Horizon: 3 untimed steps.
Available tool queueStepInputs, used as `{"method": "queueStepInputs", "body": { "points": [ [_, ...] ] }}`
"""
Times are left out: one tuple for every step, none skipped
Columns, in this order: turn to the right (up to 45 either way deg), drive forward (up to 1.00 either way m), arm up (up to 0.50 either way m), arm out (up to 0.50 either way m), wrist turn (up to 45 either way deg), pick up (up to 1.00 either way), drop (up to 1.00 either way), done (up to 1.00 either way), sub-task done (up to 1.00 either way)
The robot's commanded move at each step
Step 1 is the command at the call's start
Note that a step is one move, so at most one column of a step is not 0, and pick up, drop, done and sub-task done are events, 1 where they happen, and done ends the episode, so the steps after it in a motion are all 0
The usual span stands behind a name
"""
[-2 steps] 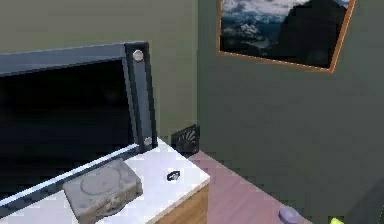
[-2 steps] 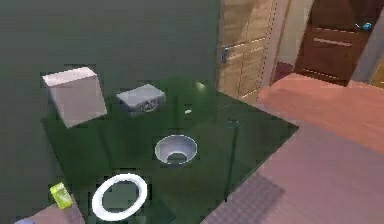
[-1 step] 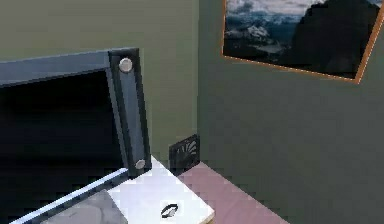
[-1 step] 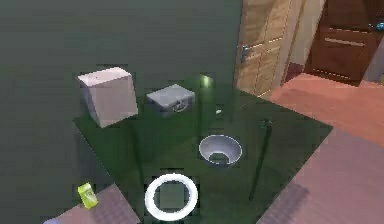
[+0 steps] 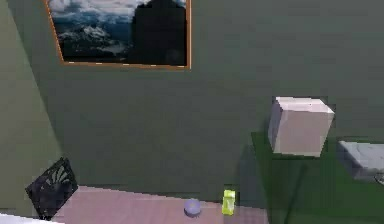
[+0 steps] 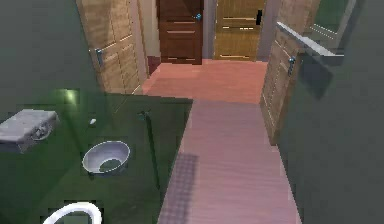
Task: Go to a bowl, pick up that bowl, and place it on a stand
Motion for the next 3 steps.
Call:
{"method": "queueStepInputs", "body": {
  "points": [
    [0.0, 0.45, 0.00, 0.00, 0.0, 0.00, 0.00, 0.00, 0.00],
    [0.0, 0.00, 0.50, 0.00, 0.0, 0.00, 0.00, 0.00, 0.00],
    [0.0, 0.00, 0.38, 0.00, 0.0, 0.00, 0.00, 0.00, 0.00]
  ]
}}
